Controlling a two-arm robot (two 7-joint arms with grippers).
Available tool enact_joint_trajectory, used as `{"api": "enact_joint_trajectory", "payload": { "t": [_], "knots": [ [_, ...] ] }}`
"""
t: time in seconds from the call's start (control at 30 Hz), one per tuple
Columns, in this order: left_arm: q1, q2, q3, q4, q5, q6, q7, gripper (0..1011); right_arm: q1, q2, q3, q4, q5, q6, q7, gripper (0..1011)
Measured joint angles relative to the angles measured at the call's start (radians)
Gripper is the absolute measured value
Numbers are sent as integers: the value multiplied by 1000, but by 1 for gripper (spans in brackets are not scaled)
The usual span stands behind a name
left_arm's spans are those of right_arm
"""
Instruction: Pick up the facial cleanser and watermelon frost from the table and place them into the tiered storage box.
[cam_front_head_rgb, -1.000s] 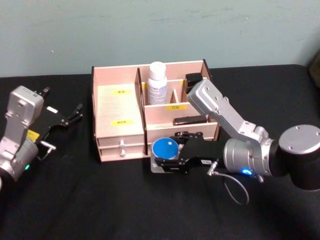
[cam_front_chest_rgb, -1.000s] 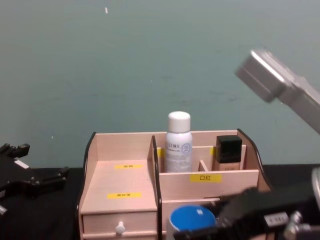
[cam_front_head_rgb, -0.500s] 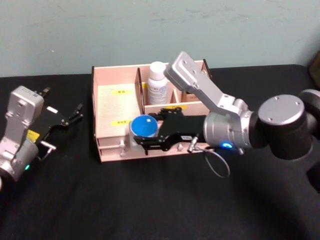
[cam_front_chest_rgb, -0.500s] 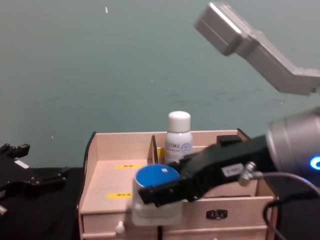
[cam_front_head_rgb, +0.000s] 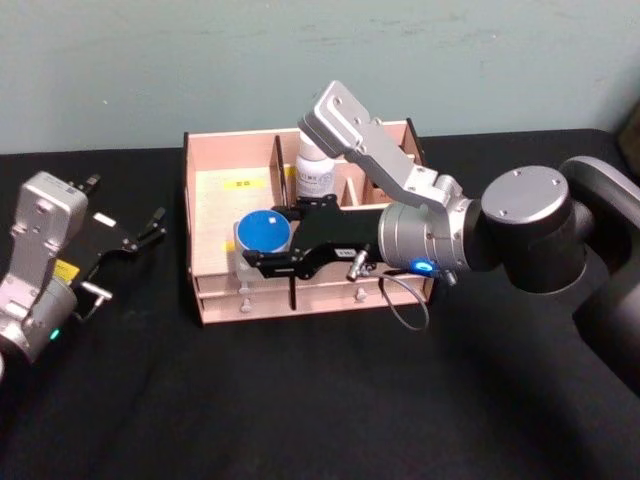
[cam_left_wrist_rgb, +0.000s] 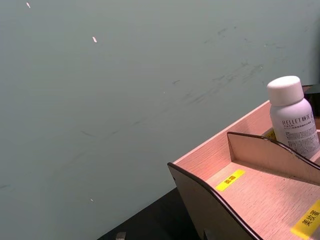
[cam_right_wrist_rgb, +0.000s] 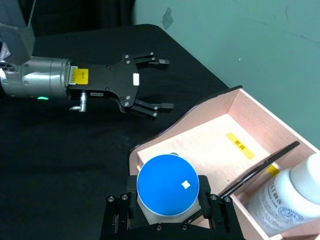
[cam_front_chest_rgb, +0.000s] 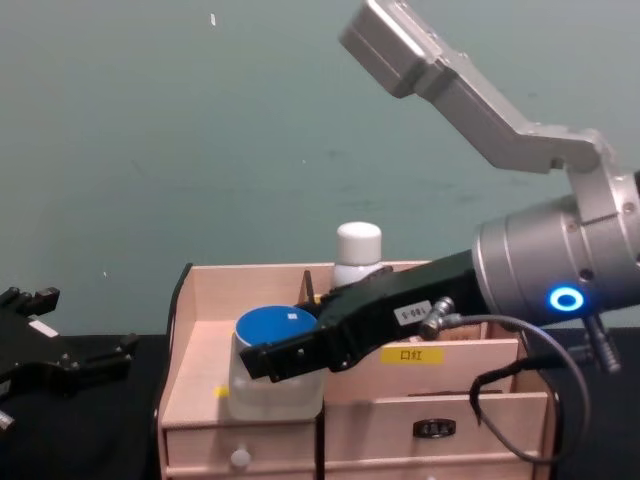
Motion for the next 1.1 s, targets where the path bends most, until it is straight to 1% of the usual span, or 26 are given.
{"api": "enact_joint_trajectory", "payload": {
  "t": [0.13, 0.57, 0.77, 0.8, 0.9, 1.1],
  "knots": [
    [0, 0, 0, 0, 0, 0, 0, 1010, 13, -11, -3, 23, 0, -8, 0, 728],
    [0, 0, 0, 0, 0, 0, 0, 1010, 71, -61, -15, 134, 4, -46, 10, 728],
    [0, 0, 0, 0, 0, 0, 0, 1010, 105, -86, -22, 199, 2, -66, 18, 728],
    [0, 0, 0, 0, 0, 0, 0, 1010, 105, -86, -22, 199, 2, -66, 18, 728],
    [0, 0, 0, 0, 0, 0, 0, 1010, 121, -98, -26, 235, -3, -78, 20, 728],
    [0, 0, 0, 0, 0, 0, 0, 1009, 140, -115, -30, 277, -8, -95, 29, 728]
  ]
}}
